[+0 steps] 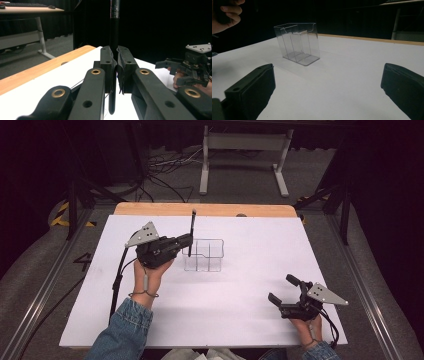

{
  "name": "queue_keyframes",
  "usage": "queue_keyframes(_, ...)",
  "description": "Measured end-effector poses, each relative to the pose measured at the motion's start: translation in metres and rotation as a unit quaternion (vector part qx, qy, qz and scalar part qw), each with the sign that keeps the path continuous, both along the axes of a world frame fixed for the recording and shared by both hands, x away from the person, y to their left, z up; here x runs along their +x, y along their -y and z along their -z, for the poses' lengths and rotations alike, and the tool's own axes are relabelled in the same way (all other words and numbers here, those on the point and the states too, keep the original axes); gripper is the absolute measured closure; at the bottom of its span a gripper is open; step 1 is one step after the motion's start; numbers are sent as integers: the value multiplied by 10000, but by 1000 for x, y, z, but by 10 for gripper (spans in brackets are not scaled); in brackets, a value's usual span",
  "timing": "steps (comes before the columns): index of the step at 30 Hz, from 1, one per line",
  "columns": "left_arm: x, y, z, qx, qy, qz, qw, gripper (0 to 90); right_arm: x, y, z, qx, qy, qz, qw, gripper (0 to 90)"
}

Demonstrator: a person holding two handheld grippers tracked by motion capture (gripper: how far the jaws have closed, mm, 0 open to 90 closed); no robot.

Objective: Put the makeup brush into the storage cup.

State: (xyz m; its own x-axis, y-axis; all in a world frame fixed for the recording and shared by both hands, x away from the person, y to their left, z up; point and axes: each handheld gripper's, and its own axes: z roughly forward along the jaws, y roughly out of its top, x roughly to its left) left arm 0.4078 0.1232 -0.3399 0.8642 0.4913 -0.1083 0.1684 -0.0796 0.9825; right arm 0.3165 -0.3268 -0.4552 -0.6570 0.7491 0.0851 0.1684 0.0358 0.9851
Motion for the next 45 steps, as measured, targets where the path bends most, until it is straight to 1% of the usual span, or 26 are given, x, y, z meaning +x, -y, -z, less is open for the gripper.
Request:
queue_keyframes(3,1,4,0,-24,14,-24,10000,838,0,0,0,7,-6,-9,10000,0)
queue_keyframes(5,3,7,0,8,77,-75,9999,839,0,0,0,9,-14,-17,10000,0)
queue_keyframes(9,7,14,-2,71,105,-130,9998,838,0,0,0,6,-34,-35,10000,0)
queue_keyframes(12,10,20,-4,118,191,-185,9996,838,0,0,0,13,-31,-37,10000,0)
queue_keyframes(13,10,21,-4,126,174,-181,9996,838,0,1,0,6,-27,-46,10000,0)
queue_keyframes(17,14,26,-2,145,243,-240,9993,838,0,0,0,19,-27,-39,10000,0)
queue_keyframes(19,15,27,0,147,213,-272,9993,838,0,1,0,14,-24,-48,10000,0)
queue_keyframes(21,17,28,1,148,135,-265,9994,838,0,1,0,17,-23,-51,10000,0)
queue_keyframes(22,17,29,2,158,190,-310,9992,838,0,1,0,18,-26,-51,10000,0)
queue_keyframes(23,17,29,2,158,190,-310,9992,838,0,1,0,22,-29,-50,10000,0)
queue_keyframes(24,17,30,3,212,250,-381,9987,837,0,1,0,24,-29,-52,10000,0)
queue_keyframes(25,18,31,3,186,246,-395,9987,837,0,1,0,26,-32,-56,10000,0)
queue_keyframes(27,20,30,4,73,134,-387,9991,838,0,1,0,30,-33,-58,10000,0)
queue_keyframes(29,23,30,6,2,67,-395,9992,838,0,1,0,34,-37,-62,10000,0)
queue_keyframes(33,27,31,9,47,109,-470,9988,837,0,1,0,43,-39,-65,10000,0)
queue_keyframes(37,30,32,13,-58,39,-476,9988,837,0,1,0,53,-46,-74,9999,0)
queue_keyframes(39,32,33,15,-19,6,-520,9986,836,0,1,0,49,-47,-80,9999,0)
queue_keyframes(42,34,35,18,-38,-94,-538,9985,835,0,1,0,58,-61,-94,9999,0)
queue_keyframes(43,35,35,19,-7,-69,-596,9982,835,0,1,0,53,-57,-91,9999,0)
queue_keyframes(44,35,36,21,-29,-140,-562,9983,836,0,1,0,61,-65,-98,9999,0)
queue_keyframes(45,36,36,22,-45,-164,-537,9984,835,0,1,0,64,-68,-102,9999,0)
